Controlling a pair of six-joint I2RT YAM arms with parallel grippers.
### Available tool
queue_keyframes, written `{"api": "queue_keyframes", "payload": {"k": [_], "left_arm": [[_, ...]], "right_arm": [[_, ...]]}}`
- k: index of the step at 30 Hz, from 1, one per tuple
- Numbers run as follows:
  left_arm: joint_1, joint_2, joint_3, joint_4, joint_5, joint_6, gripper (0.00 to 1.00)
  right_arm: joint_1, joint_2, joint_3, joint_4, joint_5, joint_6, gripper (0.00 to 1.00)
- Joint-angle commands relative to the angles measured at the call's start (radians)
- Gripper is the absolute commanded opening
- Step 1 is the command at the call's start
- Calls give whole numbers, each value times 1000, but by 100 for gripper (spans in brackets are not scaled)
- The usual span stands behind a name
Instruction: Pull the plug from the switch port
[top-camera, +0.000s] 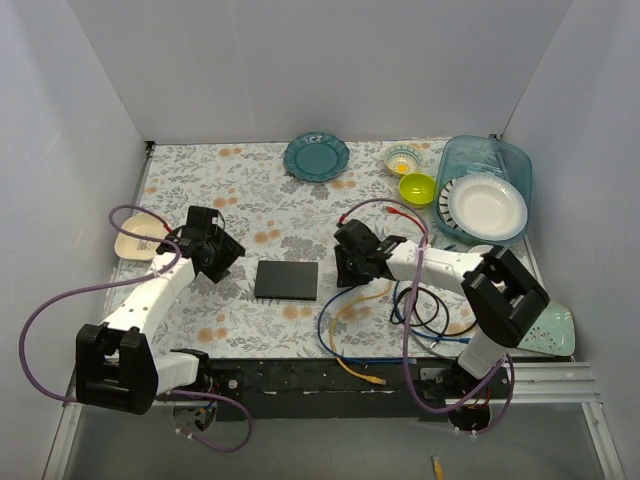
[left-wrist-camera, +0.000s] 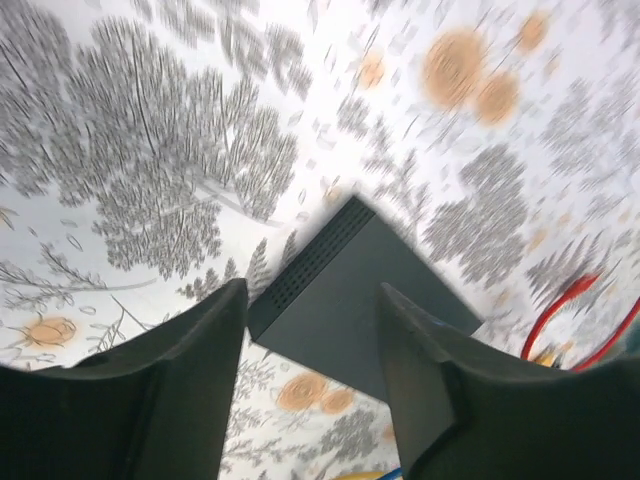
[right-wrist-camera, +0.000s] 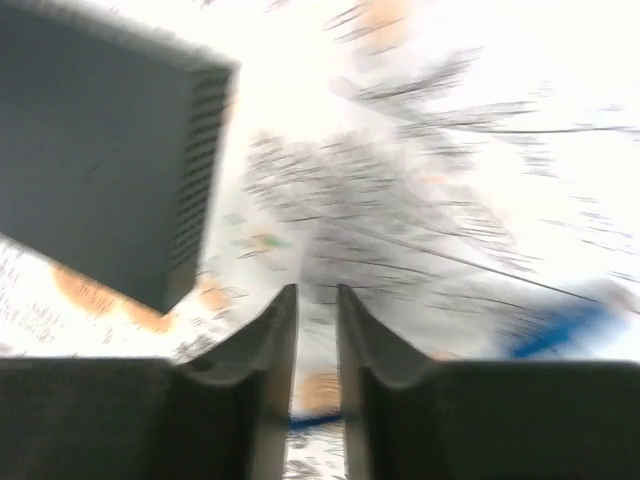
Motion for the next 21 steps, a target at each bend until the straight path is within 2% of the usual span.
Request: {"api": "queue_keyframes", "payload": {"k": [1, 2, 3, 4, 5, 7, 8, 11, 12, 14, 17, 21], "left_arm": [[1, 6, 138, -154, -273, 23, 65], [-1, 7, 149, -172, -292, 20, 70], [1, 10, 156, -171, -297, 29, 74], [-1, 16, 164, -165, -292, 43, 84], [1, 29, 175, -140, -259, 61, 89], [1, 41, 182, -105, -193, 121, 95], [-1, 58, 195, -76, -118, 135, 98], [1, 44, 181, 17, 0, 161, 98], [-1, 46, 175, 41, 104, 175, 98], [-1, 61, 170, 87, 189, 213, 98], [-10, 61, 149, 125, 251, 249, 96], [-21, 66, 155, 125, 231, 243, 95]], "right_arm": [[-22, -163, 24, -112, 300, -37, 39], [-22, -227, 12, -103, 323, -46, 48], [-22, -258, -9, -93, 358, -75, 52], [-22, -284, -20, -67, 363, -95, 59], [-19, -310, -28, -52, 362, -119, 82], [-10, -362, -27, -53, 384, -178, 94], [-3, -373, -22, -59, 400, -196, 96], [32, -414, -8, -79, 457, -253, 98], [38, -427, -13, -76, 451, -262, 97], [47, -471, -51, -35, 406, -304, 98], [52, -549, -117, 37, 340, -322, 99], [50, -663, -181, 101, 311, -321, 99]]}}
